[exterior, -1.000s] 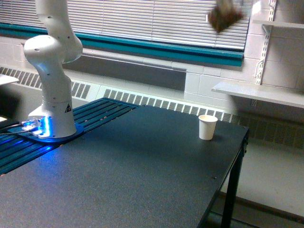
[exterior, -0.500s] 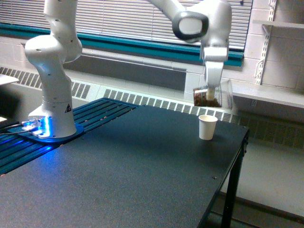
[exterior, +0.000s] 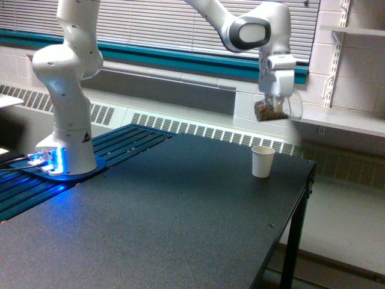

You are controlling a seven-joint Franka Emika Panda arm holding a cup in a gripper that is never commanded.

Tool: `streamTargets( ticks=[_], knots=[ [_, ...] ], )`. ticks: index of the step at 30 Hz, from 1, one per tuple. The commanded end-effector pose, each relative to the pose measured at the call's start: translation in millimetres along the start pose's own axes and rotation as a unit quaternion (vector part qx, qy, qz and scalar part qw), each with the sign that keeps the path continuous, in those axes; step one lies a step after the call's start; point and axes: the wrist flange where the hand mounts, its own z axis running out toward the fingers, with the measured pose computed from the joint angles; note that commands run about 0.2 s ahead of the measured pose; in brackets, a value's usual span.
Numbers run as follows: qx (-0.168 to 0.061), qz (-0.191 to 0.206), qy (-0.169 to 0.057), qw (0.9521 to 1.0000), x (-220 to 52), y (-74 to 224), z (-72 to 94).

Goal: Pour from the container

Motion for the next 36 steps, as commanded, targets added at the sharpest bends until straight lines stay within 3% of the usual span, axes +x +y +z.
streamTargets(
  ticks=[1, 21, 36],
  knots=[
    [0.009, -0.017, 0.011, 0.9998, -12, -24, -9.6],
    [-0.002, -0.054, 0.021, 0.9983, -40, -24, -2.1],
    [-0.023, -0.078, 0.014, 0.9966, -76, 6, 18.3]
  ],
)
